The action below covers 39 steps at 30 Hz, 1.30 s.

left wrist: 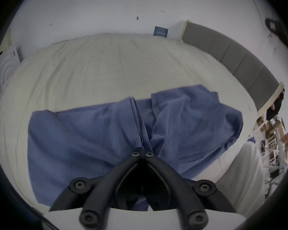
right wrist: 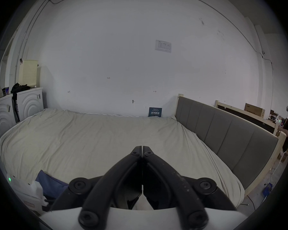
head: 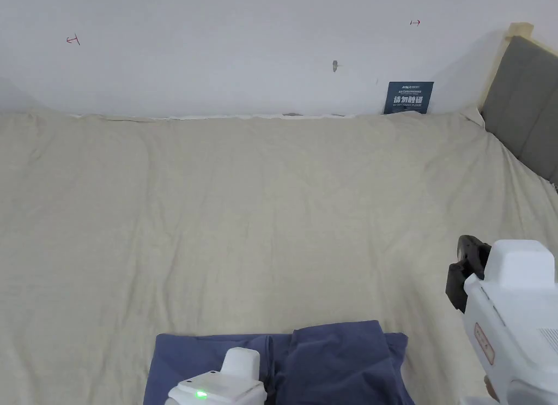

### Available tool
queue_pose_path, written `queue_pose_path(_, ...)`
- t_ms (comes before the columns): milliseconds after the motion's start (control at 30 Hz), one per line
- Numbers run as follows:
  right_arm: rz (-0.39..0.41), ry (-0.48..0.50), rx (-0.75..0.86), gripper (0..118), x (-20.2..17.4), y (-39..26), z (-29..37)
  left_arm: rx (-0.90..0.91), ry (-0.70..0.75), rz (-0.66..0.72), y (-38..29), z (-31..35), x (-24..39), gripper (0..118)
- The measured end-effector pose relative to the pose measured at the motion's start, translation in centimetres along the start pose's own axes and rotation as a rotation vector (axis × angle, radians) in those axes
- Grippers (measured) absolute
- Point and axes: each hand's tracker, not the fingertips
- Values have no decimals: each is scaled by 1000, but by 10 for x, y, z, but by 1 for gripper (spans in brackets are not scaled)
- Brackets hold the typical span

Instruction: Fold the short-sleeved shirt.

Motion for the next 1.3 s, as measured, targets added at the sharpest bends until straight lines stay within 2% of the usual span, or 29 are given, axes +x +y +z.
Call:
queue_pose_path(167, -3, 15, 6, 2, -6, 3, 0, 96, -105, 126, 23, 42, -44, 2)
queue_pose_path(267, -5, 30, 7, 2, -11, 3, -2, 101, -156, 242, 32, 59, -85, 12)
queue_pose_path(300, -4, 35, 6, 2, -13, 4, -3, 96, -155, 282, 34, 63, -100, 12)
queue_pose_path(400, 0, 48, 5, 2, -19, 4, -4, 83, -166, 374, 31, 72, -140, 45)
queue_pose_path(433, 2, 52, 3, 2, -22, 4, -5, 84, -161, 414, 30, 71, -151, 71)
queue_pose_path(500, 6, 59, 1, 2, -26, 4, -7, 45, -185, 465, 28, 71, -168, 110)
queue_pose_path(533, 6, 61, -1, 2, -27, 4, -8, 19, -209, 493, 25, 66, -179, 118)
queue_pose_path(700, 17, 64, -16, 2, -34, 1, -11, -2, -218, 562, 7, 42, -228, 117)
queue_pose_path(733, 17, 65, -21, 2, -34, 1, -12, -10, -224, 563, 9, 57, -189, 116)
queue_pose_path(767, 17, 65, -25, 2, -34, 0, -12, -27, -221, 570, 7, 53, -190, 113)
queue_pose_path(800, 20, 65, -30, 2, -35, 0, -13, -41, -231, 573, 4, 48, -192, 106)
queue_pose_path(933, 35, 60, -44, 2, -35, -2, -16, -82, -241, 579, -20, 11, -202, 57)
queue_pose_path(967, 37, 59, -46, 2, -35, -2, -16, -98, -208, 548, -21, 8, -198, 51)
queue_pose_path(1000, 38, 56, -46, 2, -35, -2, -16, -77, -177, 494, -13, 13, -190, 40)
queue_pose_path(1033, 38, 55, -48, 2, -35, -2, -17, -67, -161, 463, -14, 13, -186, 18)
queue_pose_path(1067, 37, 54, -48, 2, -34, -2, -17, -80, -165, 457, -14, 12, -184, 12)
queue_pose_path(1167, 36, 57, -49, 2, -34, 0, -18, -78, -169, 474, -14, 3, -194, 11)
queue_pose_path(1300, 40, 60, -38, 2, -34, 4, -16, -33, -137, 441, -8, 26, -193, 10)
